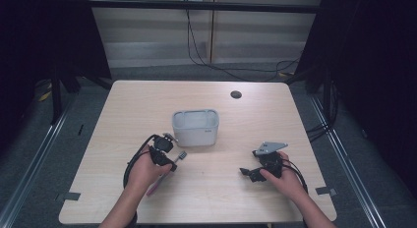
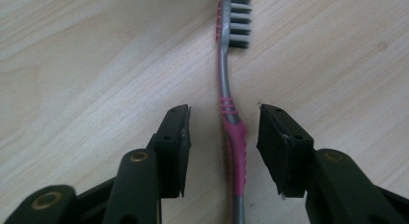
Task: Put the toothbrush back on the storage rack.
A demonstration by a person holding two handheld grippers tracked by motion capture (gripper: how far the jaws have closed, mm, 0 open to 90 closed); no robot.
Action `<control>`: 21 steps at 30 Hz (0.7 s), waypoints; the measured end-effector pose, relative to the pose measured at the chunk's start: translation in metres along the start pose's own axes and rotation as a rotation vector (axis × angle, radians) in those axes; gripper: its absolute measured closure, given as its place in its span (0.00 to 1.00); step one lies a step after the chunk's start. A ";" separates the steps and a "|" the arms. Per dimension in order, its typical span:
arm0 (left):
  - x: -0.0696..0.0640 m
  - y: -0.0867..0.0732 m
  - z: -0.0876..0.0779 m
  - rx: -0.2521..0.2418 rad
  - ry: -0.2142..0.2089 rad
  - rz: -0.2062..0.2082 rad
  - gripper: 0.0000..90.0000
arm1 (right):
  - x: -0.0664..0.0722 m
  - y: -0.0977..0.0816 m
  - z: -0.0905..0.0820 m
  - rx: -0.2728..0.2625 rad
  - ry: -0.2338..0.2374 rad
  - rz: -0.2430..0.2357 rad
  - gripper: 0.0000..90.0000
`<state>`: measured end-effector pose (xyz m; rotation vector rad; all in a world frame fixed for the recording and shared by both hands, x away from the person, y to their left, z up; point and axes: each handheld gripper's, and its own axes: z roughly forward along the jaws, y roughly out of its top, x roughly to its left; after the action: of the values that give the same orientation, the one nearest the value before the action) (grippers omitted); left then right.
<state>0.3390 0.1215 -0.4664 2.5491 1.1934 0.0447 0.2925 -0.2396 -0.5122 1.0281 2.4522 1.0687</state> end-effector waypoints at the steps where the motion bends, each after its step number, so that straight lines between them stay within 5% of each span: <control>1: 0.000 0.001 0.001 0.005 0.005 0.002 0.62 | 0.000 0.000 0.000 0.000 0.000 0.000 0.15; 11: -0.006 0.008 0.004 0.045 0.002 -0.004 0.70 | 0.000 0.000 0.000 0.000 0.000 0.000 0.15; 17: -0.012 0.012 0.005 0.079 0.031 0.014 0.88 | 0.000 0.000 0.000 0.000 0.000 -0.001 0.15; 21: -0.012 0.012 0.005 0.081 0.031 0.011 0.89 | 0.000 0.000 0.000 0.002 -0.003 -0.002 0.15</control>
<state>0.3412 0.1037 -0.4664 2.6343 1.2169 0.0391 0.2924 -0.2396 -0.5121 1.0268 2.4515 1.0640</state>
